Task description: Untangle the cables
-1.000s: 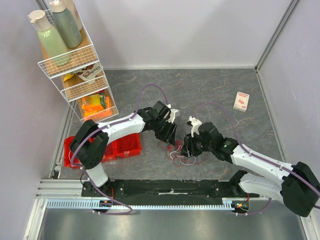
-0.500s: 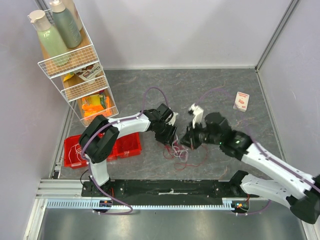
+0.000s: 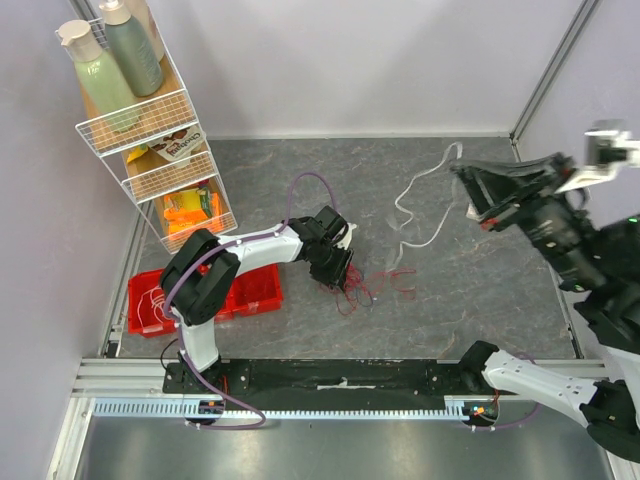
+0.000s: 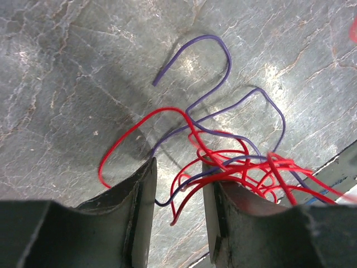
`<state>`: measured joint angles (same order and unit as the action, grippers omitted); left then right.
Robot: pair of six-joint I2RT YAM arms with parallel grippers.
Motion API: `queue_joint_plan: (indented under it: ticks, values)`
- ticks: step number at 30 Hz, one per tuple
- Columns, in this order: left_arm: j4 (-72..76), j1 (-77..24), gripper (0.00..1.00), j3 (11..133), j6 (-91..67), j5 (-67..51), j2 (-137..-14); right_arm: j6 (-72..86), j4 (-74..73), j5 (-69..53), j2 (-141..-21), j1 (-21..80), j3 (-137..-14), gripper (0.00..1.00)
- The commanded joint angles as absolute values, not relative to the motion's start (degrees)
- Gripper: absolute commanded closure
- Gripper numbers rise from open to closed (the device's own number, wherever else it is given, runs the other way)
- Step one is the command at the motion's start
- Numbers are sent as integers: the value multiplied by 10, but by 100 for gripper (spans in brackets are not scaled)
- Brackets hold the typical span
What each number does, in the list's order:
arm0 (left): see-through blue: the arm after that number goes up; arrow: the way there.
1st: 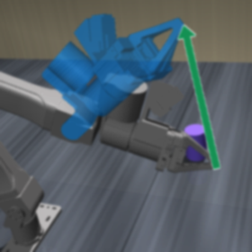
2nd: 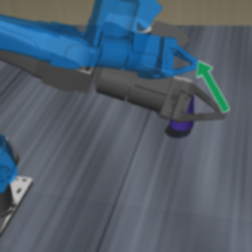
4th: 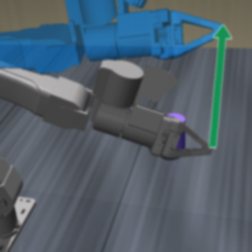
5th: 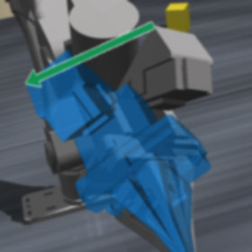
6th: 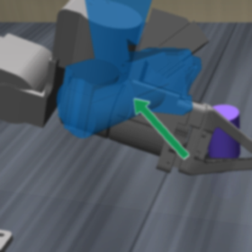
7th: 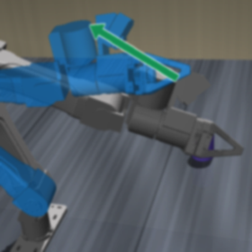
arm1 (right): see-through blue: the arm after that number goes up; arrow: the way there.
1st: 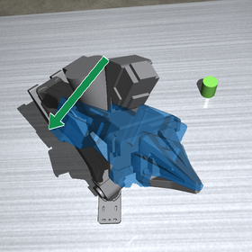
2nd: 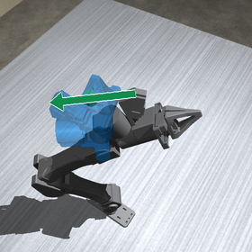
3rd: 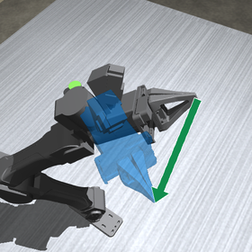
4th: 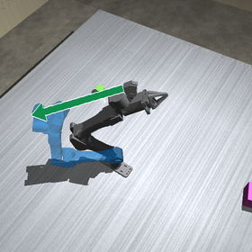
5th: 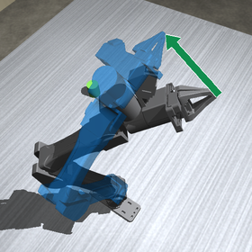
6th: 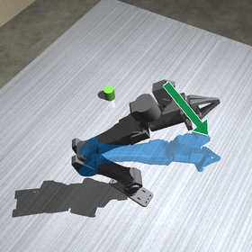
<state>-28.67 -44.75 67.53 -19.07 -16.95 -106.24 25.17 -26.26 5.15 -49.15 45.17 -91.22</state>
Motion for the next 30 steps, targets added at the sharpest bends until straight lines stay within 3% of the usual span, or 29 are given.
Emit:
queue_joint_plan:
  ticks: [1, 10, 14, 19, 23, 30]
  values:
    - [-292, -448, 56, 698, -194, -152, -1056, 198, -265, 130, -496, 453, -988, 100]
    - [-296, -448, 57, 705, -189, -151, -1045, 150, -211, 172, -466, 453, -1023, 100]
    - [-286, -447, 53, 698, -173, -144, -999, 170, -207, 188, -452, 453, -933, 100]
    - [-201, -448, 37, 630, -139, -138, -859, 230, -209, 213, -424, 453, -736, 100]
    - [-107, -448, 32, 561, -115, -134, -731, 260, -215, 185, -431, 453, -607, 100]
    - [88, -449, 27, 420, -77, -178, -552, 262, -250, 69, -497, 453, -534, 100]
